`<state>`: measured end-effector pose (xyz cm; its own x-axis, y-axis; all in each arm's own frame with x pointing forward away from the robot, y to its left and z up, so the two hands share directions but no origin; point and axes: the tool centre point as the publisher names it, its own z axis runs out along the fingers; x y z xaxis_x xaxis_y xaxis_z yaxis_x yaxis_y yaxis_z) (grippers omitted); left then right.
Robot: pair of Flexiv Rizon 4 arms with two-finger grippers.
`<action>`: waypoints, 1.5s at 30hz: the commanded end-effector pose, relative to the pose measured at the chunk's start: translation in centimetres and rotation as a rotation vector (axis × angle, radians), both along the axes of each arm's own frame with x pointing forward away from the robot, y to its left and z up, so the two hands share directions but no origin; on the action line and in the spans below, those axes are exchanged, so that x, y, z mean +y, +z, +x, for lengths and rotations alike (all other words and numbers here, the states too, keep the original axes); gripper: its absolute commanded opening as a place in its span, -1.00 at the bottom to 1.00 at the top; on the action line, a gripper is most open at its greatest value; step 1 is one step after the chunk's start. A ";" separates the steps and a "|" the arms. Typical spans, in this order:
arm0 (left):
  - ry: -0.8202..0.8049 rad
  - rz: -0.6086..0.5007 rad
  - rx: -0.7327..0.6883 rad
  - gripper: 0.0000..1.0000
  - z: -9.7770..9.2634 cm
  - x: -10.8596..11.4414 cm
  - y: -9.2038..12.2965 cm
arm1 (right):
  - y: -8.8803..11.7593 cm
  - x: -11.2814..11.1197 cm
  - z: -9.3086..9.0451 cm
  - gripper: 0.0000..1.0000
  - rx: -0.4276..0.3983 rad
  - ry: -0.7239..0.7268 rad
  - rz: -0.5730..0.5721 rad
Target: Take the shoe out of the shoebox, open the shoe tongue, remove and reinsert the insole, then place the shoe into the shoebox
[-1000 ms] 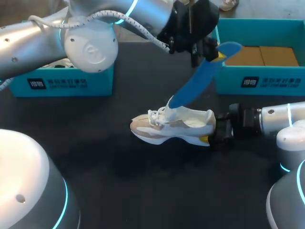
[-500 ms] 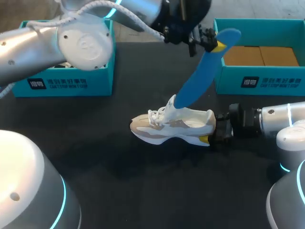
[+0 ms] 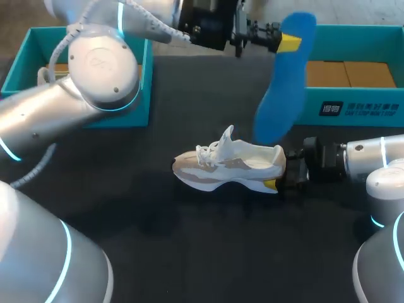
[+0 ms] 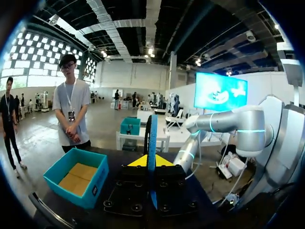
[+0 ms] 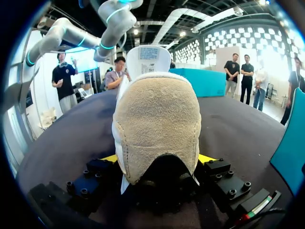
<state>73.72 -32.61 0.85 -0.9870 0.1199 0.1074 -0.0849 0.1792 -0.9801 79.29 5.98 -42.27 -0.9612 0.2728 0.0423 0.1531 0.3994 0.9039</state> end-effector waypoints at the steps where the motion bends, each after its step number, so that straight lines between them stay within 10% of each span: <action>1: -0.030 -0.105 0.023 -1.00 0.1 0.3 1.5 | 0.0 0.1 0.0 -1.00 0.001 -0.001 -0.005; 23: -0.040 -0.117 0.178 -1.00 0.0 4.7 12.9 | 0.0 0.1 0.0 -1.00 0.001 -0.001 -0.005; 45: -0.061 0.025 0.288 -1.00 -2.8 7.9 16.9 | 0.0 0.1 0.0 -1.00 0.001 -0.001 -0.005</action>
<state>71.30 -25.46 17.64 -0.9054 0.1794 0.3848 -0.3466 0.2111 -0.9139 79.29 5.98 -42.27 -0.9612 0.2727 0.0423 0.1531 0.3993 0.9039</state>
